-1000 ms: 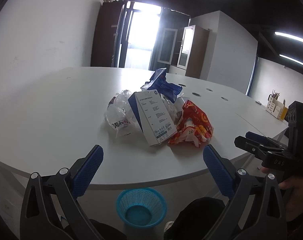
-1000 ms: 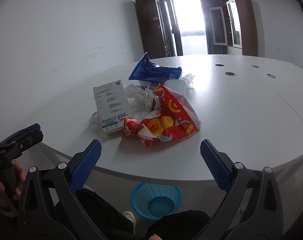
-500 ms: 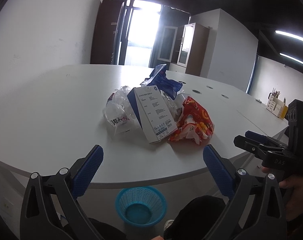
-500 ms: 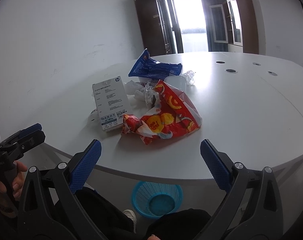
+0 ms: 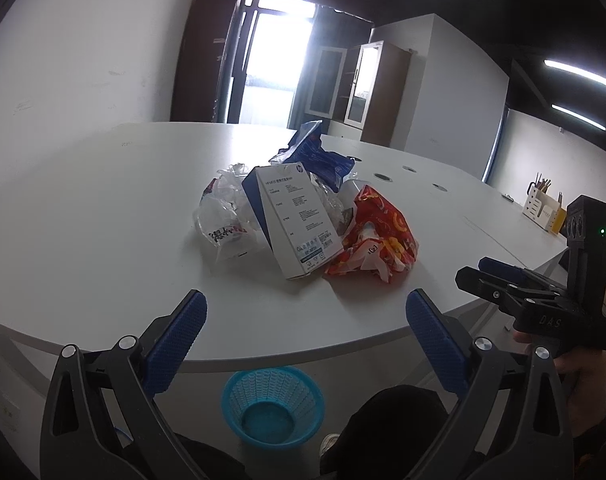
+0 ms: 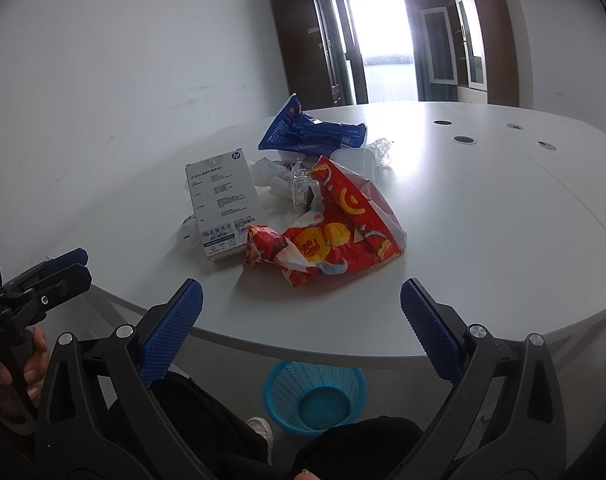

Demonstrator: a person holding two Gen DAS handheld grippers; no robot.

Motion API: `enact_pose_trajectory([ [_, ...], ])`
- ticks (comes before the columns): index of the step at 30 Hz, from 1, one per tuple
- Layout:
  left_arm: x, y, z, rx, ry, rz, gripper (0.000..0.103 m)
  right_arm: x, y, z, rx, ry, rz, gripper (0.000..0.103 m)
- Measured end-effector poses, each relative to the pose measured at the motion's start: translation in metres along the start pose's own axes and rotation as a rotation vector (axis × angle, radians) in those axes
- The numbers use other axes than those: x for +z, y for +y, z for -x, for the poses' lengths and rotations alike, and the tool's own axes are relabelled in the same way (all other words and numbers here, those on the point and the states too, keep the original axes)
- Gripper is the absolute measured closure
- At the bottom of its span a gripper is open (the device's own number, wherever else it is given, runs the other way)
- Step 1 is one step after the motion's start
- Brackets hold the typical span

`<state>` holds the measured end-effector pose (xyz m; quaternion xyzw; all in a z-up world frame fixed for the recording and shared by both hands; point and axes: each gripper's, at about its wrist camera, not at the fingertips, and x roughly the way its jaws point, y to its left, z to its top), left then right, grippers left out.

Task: Collect trash
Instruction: 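Move both tools toward the pile of trash on the table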

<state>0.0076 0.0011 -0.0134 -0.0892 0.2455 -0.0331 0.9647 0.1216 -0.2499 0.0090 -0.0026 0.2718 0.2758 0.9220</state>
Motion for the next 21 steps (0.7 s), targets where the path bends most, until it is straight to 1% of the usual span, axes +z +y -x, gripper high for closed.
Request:
enact_pose_trajectory([
  [7,-0.0018,0.0011,-0.0021,-0.012,0.009,0.019,0.006,-0.0004,-0.0001,-0.0002,-0.001,-0.001,-0.002,0.008],
  [11,-0.0019,0.0041,-0.0036,-0.038,0.021,0.042,0.006,-0.0014,-0.0013,-0.0009,-0.003,0.001,-0.007,0.008],
  [21,-0.0026,0.0006,-0.0049,-0.021,0.021,0.025,0.006,-0.0024,-0.003,-0.0029,-0.003,0.007,-0.008,0.008],
])
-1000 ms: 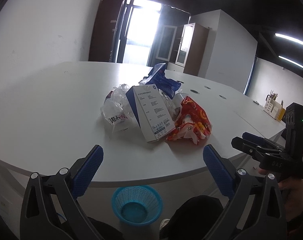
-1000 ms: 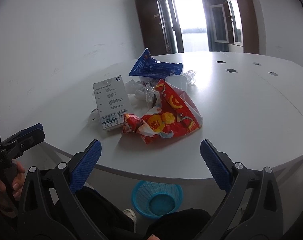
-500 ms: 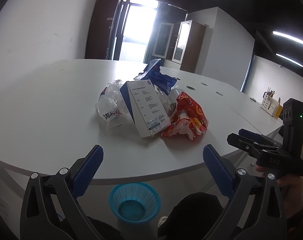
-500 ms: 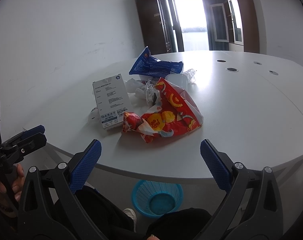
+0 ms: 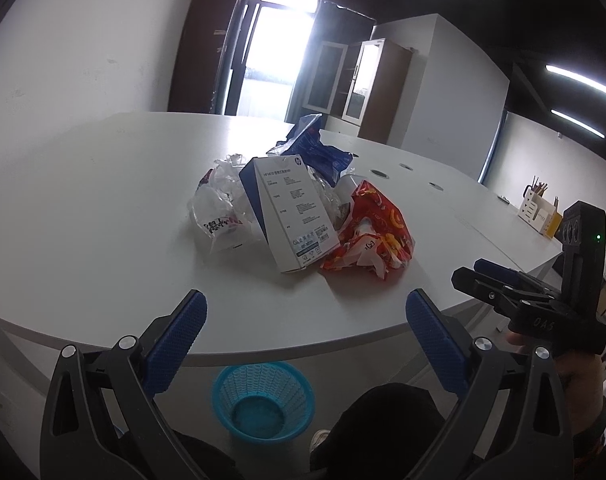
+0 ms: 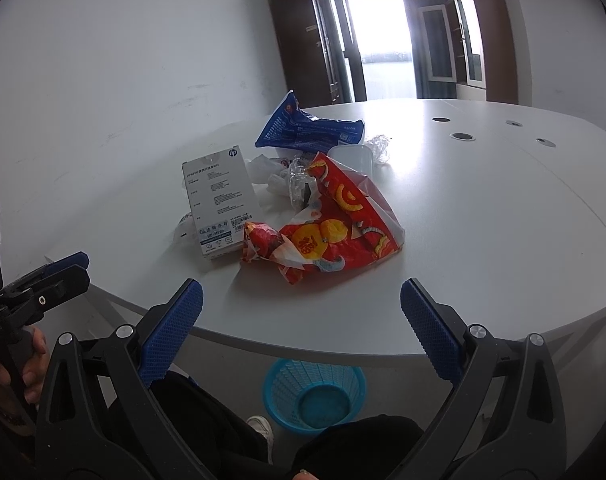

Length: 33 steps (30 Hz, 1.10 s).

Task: Collect trash
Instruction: 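Move both tools toward the pile of trash on the table, then grasp the white HP box with left tool while right tool grasps red snack bag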

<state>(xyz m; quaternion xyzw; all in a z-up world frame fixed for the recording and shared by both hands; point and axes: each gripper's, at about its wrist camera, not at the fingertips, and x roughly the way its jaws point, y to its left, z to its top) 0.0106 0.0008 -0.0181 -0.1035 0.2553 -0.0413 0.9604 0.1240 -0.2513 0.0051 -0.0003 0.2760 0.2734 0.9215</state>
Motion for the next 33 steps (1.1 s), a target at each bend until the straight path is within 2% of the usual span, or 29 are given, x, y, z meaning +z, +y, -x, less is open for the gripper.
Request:
enact_pose_trajectory([
  [7,0.003,0.007,-0.007,0.008,-0.014,0.02,0.006,-0.002,-0.003,-0.005,-0.002,0.006,-0.006,0.008],
  [12,0.014,0.016,-0.028,0.021,-0.016,0.014,0.006,0.005,-0.013,-0.015,-0.022,0.011,-0.007,0.008],
  [21,0.032,0.027,-0.073,-0.037,0.033,0.041,0.011,0.029,-0.033,-0.043,-0.048,0.011,-0.009,0.009],
  [26,0.041,0.029,-0.09,-0.056,0.04,0.036,0.015,0.041,-0.038,-0.064,-0.042,0.029,0.01,0.015],
  [33,0.054,0.035,-0.109,-0.084,0.068,0.016,0.027,0.053,-0.042,-0.09,-0.026,0.056,0.034,0.031],
])
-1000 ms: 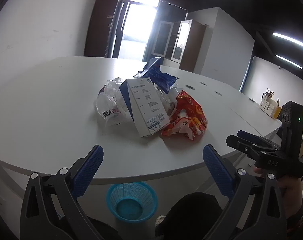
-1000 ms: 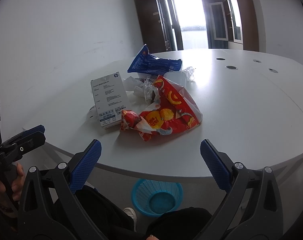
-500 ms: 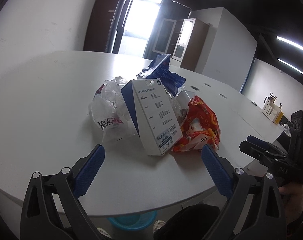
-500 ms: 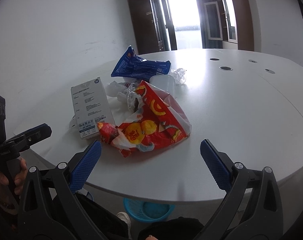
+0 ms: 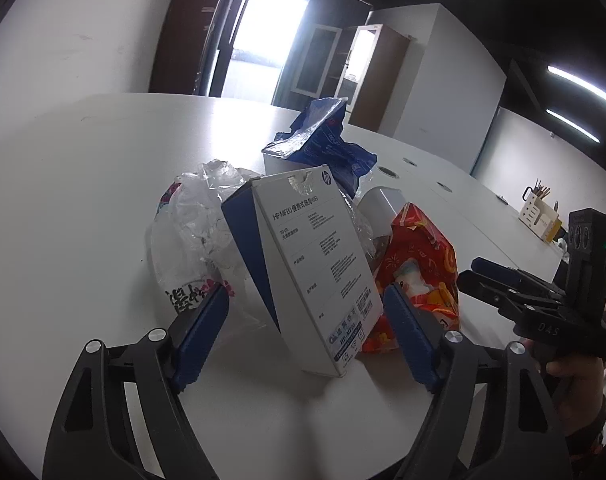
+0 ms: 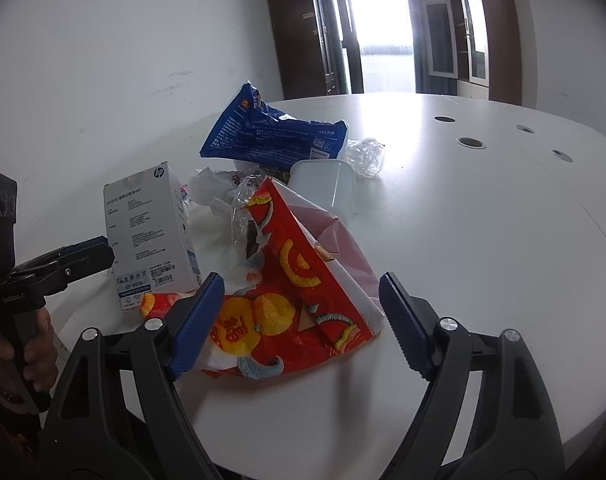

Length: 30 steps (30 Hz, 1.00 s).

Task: Collect trash
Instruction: 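Grasp the white HP box with left tool while right tool grasps red snack bag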

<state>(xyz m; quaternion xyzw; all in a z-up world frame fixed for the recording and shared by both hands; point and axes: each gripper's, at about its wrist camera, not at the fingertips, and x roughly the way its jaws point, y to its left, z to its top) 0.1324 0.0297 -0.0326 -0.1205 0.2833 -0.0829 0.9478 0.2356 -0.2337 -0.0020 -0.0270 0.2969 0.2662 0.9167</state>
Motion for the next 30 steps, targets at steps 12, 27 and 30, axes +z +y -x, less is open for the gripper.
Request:
enact_pose_trajectory([
  [12,0.009,0.003,-0.032,-0.093,0.085,0.0,0.049,0.004,0.0,-0.034,0.016,0.067,0.021,0.06],
  [27,0.011,-0.025,0.023,-0.103,-0.059,-0.022,0.071,-0.009,0.001,0.017,-0.006,-0.027,-0.01,0.092],
  [30,0.009,-0.026,0.048,-0.092,-0.11,-0.002,0.071,-0.015,0.005,0.036,-0.018,-0.048,-0.016,0.093],
])
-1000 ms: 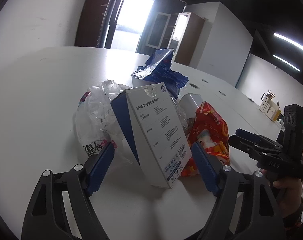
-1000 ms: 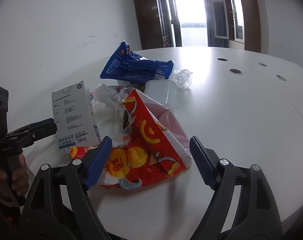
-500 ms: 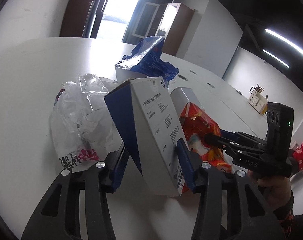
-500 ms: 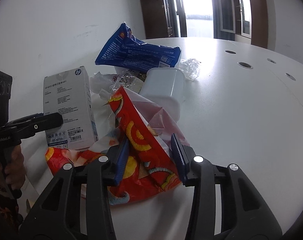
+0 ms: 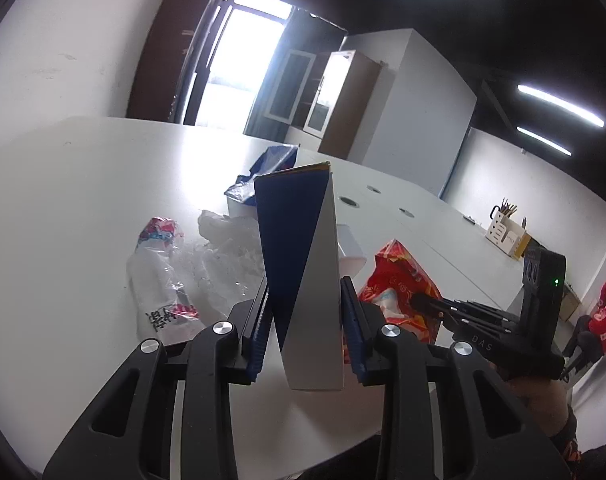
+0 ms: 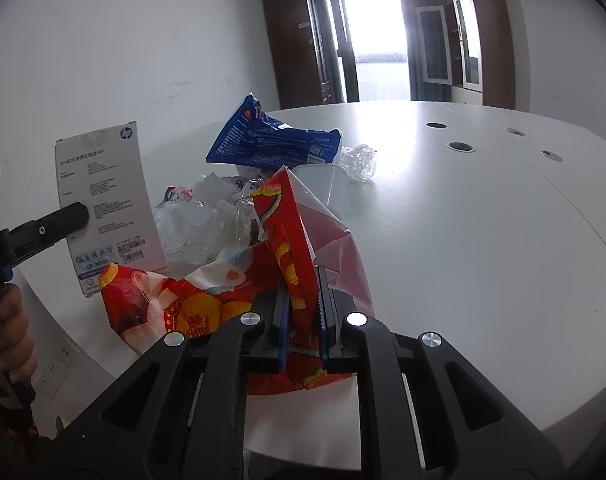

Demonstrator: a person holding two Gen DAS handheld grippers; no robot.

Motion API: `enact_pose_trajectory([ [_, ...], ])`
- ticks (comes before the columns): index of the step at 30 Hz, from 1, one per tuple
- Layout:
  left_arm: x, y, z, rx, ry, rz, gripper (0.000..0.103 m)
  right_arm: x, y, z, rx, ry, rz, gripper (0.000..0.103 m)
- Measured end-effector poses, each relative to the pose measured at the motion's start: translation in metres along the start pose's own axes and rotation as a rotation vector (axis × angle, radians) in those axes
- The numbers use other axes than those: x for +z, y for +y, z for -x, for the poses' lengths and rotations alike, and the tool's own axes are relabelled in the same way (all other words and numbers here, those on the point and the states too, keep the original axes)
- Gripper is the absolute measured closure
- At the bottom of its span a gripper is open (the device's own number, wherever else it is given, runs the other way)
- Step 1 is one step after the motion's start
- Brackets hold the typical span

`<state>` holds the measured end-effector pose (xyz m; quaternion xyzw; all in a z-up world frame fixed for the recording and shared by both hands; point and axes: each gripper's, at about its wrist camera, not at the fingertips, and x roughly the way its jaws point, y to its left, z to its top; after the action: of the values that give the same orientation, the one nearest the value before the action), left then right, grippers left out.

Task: Collect trash
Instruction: 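Grasp the white HP box with left tool while right tool grasps red snack bag, then carry the box and snack bag with both tools over the blue wastebasket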

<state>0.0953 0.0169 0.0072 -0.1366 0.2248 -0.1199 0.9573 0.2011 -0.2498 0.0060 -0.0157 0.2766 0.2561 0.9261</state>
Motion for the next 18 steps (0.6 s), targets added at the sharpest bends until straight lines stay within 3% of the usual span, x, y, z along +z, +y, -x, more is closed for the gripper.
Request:
enact_pose_trajectory([
  [11,-0.024,0.004,0.081,0.126,-0.063,0.028,0.071,-0.016,0.029,0.057,0.022,-0.07,0.046,0.093],
  [18,-0.065,-0.011,0.112,0.196,-0.011,-0.016,0.071,-0.035,0.065,0.077,0.079,-0.062,0.115,0.093],
])
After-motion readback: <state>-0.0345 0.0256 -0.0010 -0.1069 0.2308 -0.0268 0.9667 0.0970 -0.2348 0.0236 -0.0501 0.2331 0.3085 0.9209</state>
